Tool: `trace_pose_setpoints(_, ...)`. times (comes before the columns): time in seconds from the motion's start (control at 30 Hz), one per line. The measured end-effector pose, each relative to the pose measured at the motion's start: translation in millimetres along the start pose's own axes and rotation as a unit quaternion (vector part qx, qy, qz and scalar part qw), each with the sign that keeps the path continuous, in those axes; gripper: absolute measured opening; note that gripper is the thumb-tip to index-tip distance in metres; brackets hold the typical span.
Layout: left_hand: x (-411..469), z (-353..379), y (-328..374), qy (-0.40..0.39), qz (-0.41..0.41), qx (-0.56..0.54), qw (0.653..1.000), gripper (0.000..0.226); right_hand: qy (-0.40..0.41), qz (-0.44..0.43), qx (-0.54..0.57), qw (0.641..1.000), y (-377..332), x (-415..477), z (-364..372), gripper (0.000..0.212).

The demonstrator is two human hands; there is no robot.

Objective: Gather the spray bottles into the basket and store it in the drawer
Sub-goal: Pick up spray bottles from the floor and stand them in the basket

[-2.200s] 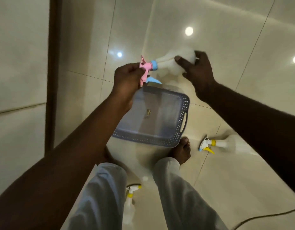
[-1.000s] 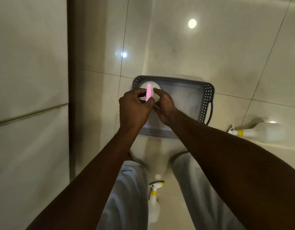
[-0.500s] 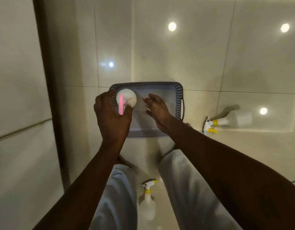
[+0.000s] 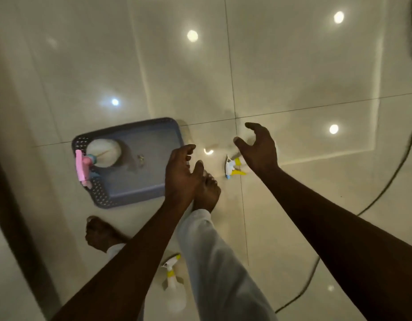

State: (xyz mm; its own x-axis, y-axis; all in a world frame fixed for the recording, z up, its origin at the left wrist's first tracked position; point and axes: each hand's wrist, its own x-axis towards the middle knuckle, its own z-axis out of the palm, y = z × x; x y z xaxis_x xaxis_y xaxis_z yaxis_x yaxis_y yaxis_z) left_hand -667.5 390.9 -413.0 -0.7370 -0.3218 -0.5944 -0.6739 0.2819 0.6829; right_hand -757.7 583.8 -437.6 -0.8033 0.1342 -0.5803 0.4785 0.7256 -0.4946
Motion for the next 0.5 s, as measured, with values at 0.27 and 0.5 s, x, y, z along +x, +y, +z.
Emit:
trace_pose_setpoints(0.27,17,108,-39,-0.149,-0.077,0.062,0.984,0.055,0.007,0.096,-0.067,0.993,97,25,-27,0.084)
trace_pose_setpoints(0.5,43,157,-81,-0.176,-0.21,0.072,0.959,0.064,0.002,0.121,-0.018,0.992,130,42,-6,0.102)
